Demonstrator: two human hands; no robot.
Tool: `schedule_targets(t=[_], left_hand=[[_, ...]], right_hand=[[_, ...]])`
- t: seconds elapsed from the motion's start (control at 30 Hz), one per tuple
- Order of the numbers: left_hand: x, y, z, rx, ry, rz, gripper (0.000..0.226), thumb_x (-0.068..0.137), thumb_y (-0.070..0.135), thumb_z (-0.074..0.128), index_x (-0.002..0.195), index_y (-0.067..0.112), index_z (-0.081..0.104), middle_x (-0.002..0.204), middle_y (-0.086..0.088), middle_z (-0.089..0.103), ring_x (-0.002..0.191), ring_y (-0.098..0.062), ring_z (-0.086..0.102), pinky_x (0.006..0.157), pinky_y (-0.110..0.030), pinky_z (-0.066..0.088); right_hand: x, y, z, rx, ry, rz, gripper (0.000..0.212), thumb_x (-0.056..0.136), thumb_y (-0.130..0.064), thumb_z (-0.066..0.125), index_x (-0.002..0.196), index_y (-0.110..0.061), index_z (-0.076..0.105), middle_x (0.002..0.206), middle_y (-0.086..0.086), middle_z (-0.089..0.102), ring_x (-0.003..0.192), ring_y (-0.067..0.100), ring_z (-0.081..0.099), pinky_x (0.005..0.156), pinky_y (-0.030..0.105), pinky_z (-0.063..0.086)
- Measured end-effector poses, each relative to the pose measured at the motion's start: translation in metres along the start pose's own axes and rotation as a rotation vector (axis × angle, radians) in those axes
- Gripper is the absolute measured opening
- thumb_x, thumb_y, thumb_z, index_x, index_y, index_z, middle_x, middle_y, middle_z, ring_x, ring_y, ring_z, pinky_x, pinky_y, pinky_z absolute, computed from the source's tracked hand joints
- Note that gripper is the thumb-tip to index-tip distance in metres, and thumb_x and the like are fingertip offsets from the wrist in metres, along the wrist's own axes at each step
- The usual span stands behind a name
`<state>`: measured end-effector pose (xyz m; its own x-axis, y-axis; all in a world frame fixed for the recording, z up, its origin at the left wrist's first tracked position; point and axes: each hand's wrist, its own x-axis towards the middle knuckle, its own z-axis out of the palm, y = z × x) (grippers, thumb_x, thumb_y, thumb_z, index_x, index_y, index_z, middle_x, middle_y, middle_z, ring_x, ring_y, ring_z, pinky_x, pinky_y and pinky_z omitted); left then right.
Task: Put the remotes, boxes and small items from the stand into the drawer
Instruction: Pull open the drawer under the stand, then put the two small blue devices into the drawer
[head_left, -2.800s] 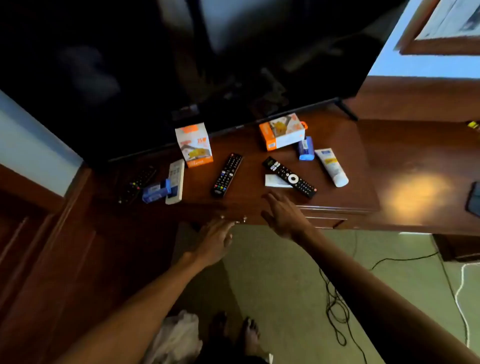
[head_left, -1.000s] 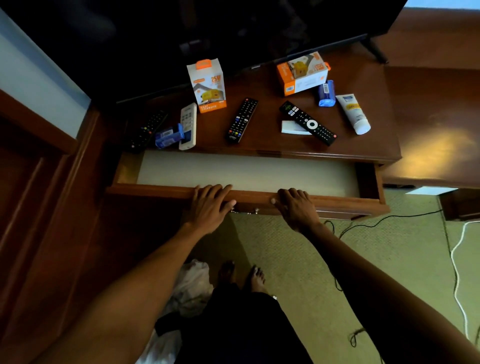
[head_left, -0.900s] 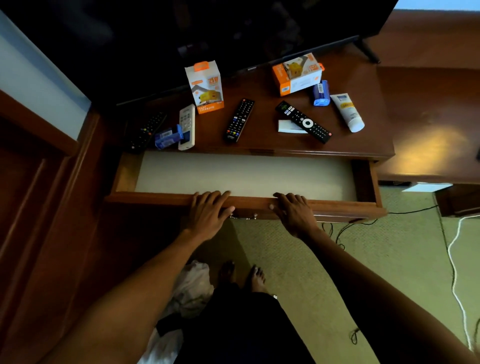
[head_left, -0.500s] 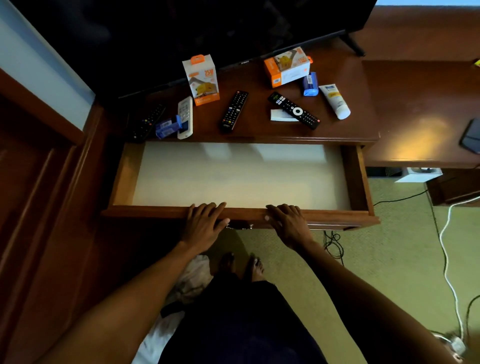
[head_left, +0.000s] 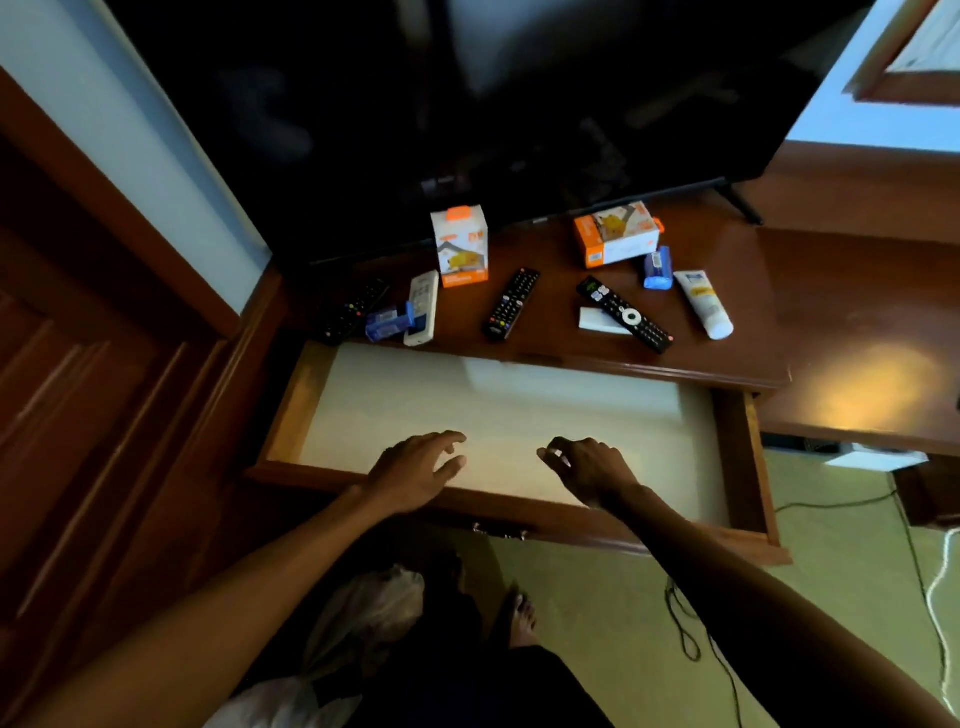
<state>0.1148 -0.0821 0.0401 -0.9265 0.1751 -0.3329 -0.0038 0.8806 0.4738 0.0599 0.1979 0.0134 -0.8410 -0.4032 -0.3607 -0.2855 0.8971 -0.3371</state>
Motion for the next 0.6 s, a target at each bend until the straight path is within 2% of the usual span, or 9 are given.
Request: schedule_targets(t=[0.07, 0.13, 0.2, 0.27, 0.37, 0.47, 0.53, 0.6], left_hand=[[0.013, -0.006, -0.031, -0.027, 0.153, 0.023, 0.035, 0.095, 0.045, 0.049, 0.128, 0.032, 0.054, 0.115, 0.011, 0.066, 0.099, -0.014, 0.063, 0.076, -0.029, 0.05], [0.033, -0.018, -0.061, -0.052, 0.285, 0.01, 0.032, 0.094, 0.035, 0.056, 0.125, 0.025, 0.057, 0.11, 0.007, 0.067, 0.095, -0.014, 0.063, 0.072, -0.028, 0.049], [0.056, -0.033, -0.088, -0.061, 0.4, -0.018, 0.032, 0.091, 0.029, 0.061, 0.122, 0.02, 0.059, 0.112, 0.001, 0.066, 0.099, -0.018, 0.062, 0.077, -0.033, 0.051], [0.083, -0.051, -0.109, -0.054, 0.471, -0.039, 0.037, 0.085, 0.021, 0.069, 0.121, 0.014, 0.061, 0.116, -0.009, 0.066, 0.106, -0.029, 0.061, 0.086, -0.042, 0.053], [0.118, -0.073, -0.13, 0.059, 0.365, -0.112, 0.056, 0.08, 0.016, 0.073, 0.132, 0.012, 0.054, 0.133, -0.013, 0.056, 0.12, -0.038, 0.051, 0.098, -0.046, 0.045], [0.145, -0.09, -0.143, 0.159, 0.198, -0.114, 0.072, 0.079, 0.019, 0.073, 0.144, 0.016, 0.042, 0.148, -0.011, 0.043, 0.132, -0.035, 0.041, 0.108, -0.043, 0.036], [0.157, -0.094, -0.145, 0.179, 0.129, -0.075, 0.077, 0.078, 0.017, 0.075, 0.146, 0.015, 0.039, 0.149, -0.011, 0.042, 0.134, -0.033, 0.04, 0.109, -0.041, 0.035], [0.163, -0.097, -0.143, 0.127, 0.11, -0.033, 0.072, 0.079, 0.01, 0.074, 0.143, 0.012, 0.043, 0.143, -0.013, 0.048, 0.13, -0.032, 0.047, 0.106, -0.042, 0.039]], right_hand=[[0.019, -0.012, -0.016, 0.029, 0.041, -0.035, 0.05, 0.098, -0.058, 0.026, 0.124, -0.026, 0.056, 0.112, 0.003, 0.072, 0.095, 0.029, 0.067, 0.072, 0.037, 0.049], [0.039, -0.026, -0.034, 0.063, 0.099, -0.053, 0.047, 0.098, -0.057, 0.029, 0.121, -0.027, 0.056, 0.11, 0.001, 0.072, 0.094, 0.028, 0.066, 0.069, 0.035, 0.045], [0.059, -0.038, -0.049, 0.089, 0.15, -0.054, 0.043, 0.097, -0.057, 0.03, 0.116, -0.029, 0.057, 0.107, -0.001, 0.073, 0.095, 0.028, 0.066, 0.07, 0.035, 0.046], [0.077, -0.049, -0.061, 0.128, 0.184, -0.046, 0.04, 0.096, -0.057, 0.033, 0.111, -0.03, 0.059, 0.105, -0.002, 0.073, 0.097, 0.029, 0.066, 0.073, 0.037, 0.05], [0.098, -0.063, -0.074, 0.176, 0.223, -0.03, 0.034, 0.095, -0.053, 0.04, 0.108, -0.03, 0.06, 0.102, 0.002, 0.074, 0.097, 0.033, 0.066, 0.073, 0.04, 0.053], [0.123, -0.077, -0.086, 0.189, 0.225, 0.014, 0.029, 0.094, -0.046, 0.043, 0.113, -0.031, 0.059, 0.108, 0.007, 0.072, 0.102, 0.038, 0.063, 0.075, 0.041, 0.05], [0.135, -0.082, -0.093, 0.197, 0.224, 0.038, 0.028, 0.096, -0.044, 0.043, 0.114, -0.031, 0.06, 0.111, 0.007, 0.071, 0.103, 0.037, 0.062, 0.076, 0.039, 0.047], [0.146, -0.081, -0.097, 0.207, 0.241, 0.064, 0.027, 0.096, -0.044, 0.044, 0.114, -0.03, 0.06, 0.11, 0.009, 0.071, 0.102, 0.038, 0.063, 0.075, 0.039, 0.046]])
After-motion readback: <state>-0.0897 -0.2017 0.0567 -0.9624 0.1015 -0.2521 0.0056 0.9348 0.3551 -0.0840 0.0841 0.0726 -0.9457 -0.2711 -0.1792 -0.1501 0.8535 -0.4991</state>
